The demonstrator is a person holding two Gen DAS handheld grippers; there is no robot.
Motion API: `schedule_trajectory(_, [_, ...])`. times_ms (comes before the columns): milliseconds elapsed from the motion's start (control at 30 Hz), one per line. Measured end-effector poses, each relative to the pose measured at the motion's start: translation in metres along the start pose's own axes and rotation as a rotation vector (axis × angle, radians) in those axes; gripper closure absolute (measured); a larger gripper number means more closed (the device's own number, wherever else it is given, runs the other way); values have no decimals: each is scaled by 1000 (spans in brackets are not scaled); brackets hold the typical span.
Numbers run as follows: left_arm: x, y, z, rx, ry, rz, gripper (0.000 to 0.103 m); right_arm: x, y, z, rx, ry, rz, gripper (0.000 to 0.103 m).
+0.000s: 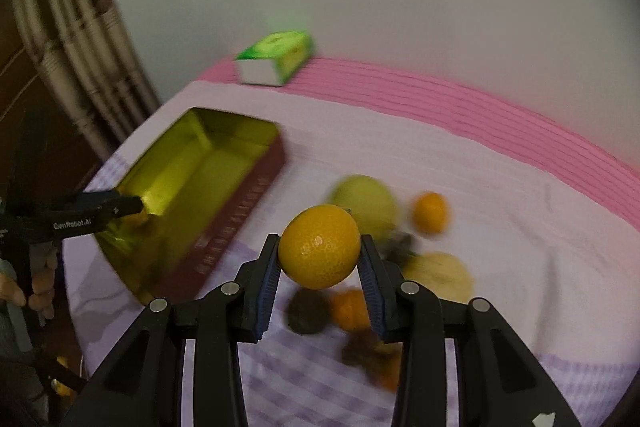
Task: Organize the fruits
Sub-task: 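Lower the orange into the gold tray and open the right gripper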
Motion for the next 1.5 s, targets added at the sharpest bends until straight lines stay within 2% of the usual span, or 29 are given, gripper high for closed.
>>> schedule_trajectory(133, [14,-2,-21,52,-37,40,24,-19,-17,-44,89,-50,-22,67])
schedule_trajectory(267, [16,5,-39,92,-71,37,22,-41,-30,-83,161,-88,-49,67])
schedule_trajectory(500, [14,11,-61,160,-79,24,22,-82,-41,-126,252,-78,-122,67])
schedule_trajectory(967, [5,10,-68,179,-100,0,22,-121,-44,-147,326,-20,-199,67])
schedule_trajectory(1500, [1,11,-67,179,-87,-12,22,-125,-40,-152,347,-13,-210,67])
Point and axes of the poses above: each gripper's, at about its wrist camera, not at the fingertips, and x roughly against the way its jaws point, z to its right, y to its underside, the point moved 3 cm from there along -x, roughly the way its jaws point, and after that the axes turned 14 degrees about -z, right-handed, at the moved point
